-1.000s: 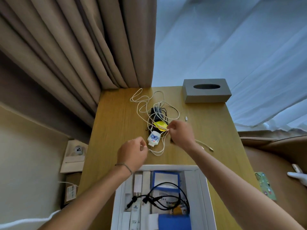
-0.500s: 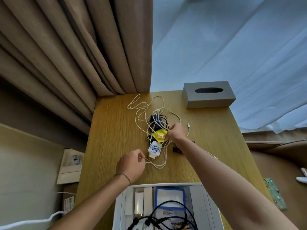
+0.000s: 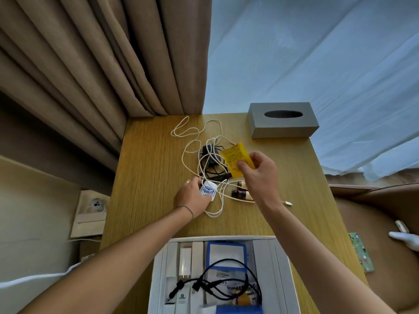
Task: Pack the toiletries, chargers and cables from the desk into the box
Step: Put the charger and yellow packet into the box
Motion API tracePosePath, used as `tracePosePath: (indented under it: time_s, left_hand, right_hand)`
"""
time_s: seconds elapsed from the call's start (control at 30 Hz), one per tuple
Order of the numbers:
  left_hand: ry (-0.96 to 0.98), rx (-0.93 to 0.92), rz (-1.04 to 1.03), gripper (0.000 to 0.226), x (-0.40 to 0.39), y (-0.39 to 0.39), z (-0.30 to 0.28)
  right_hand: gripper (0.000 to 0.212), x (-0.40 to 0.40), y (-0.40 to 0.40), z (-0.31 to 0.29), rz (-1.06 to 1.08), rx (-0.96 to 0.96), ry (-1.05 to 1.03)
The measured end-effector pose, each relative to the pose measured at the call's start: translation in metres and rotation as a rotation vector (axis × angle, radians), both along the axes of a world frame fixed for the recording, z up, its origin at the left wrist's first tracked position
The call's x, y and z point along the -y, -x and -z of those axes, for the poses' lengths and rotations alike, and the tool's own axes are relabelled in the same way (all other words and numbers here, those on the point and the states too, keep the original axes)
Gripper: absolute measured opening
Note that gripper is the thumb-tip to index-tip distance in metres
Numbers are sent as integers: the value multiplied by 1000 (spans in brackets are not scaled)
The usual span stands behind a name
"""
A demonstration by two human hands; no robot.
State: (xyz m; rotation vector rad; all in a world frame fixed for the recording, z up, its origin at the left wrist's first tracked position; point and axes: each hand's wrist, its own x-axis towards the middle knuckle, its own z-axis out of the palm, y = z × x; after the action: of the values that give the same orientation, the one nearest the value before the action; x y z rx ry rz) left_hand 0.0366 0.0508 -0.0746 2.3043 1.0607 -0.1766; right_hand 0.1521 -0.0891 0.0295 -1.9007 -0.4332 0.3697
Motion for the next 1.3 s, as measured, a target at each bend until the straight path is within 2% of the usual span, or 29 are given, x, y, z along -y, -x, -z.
tracePosePath:
  time_s: [0.07, 0.17, 0.23, 0.27, 0.37, 0.43, 0.5, 0.6, 0.7, 0.77, 0.87, 1.1, 1.3]
  left_hand:
    - [-6, -11, 3, 61, 2, -6, 5]
    - [-3, -51, -8, 78, 7, -14, 9]
    - [-7, -53, -19, 73, 10, -17, 9]
    - [-8, -48, -25, 68, 11, -18, 8]
    - [0, -22, -52, 54, 13, -21, 6]
    - [38, 12, -65, 51, 12, -22, 1]
    - [111, 59, -85, 50, 11, -20, -7]
    - [217, 145, -111, 53, 10, -11, -27]
    - [268, 243, -116, 45, 12, 6, -50]
    - [298, 304, -121, 40, 15, 18, -66]
    - [329, 355, -103, 42, 23, 40, -90]
    - [291, 350, -41, 40, 54, 97, -117]
    - [253, 185, 84, 24, 78, 143, -113]
  right_hand:
    - [9, 15, 8, -8, 3, -154, -109]
    - [39, 39, 24, -16, -26, -352, -198]
    - [56, 55, 35, -19, -40, -368, -158]
    - [57, 62, 39, -20, -44, -363, -124]
    - [36, 83, 54, -20, -87, -344, 23]
    - [18, 96, 66, -15, -157, -302, 125]
    - [9, 107, 78, -8, -239, -268, 223]
    - [11, 118, 98, 6, -343, -214, 390]
    - [13, 124, 115, 19, -443, -105, 536]
    - [18, 126, 126, 27, -498, -32, 577]
    - [14, 127, 137, 37, -542, 65, 604]
    - [13, 127, 147, 57, -600, 198, 613]
    - [18, 119, 147, 69, -576, 296, 611]
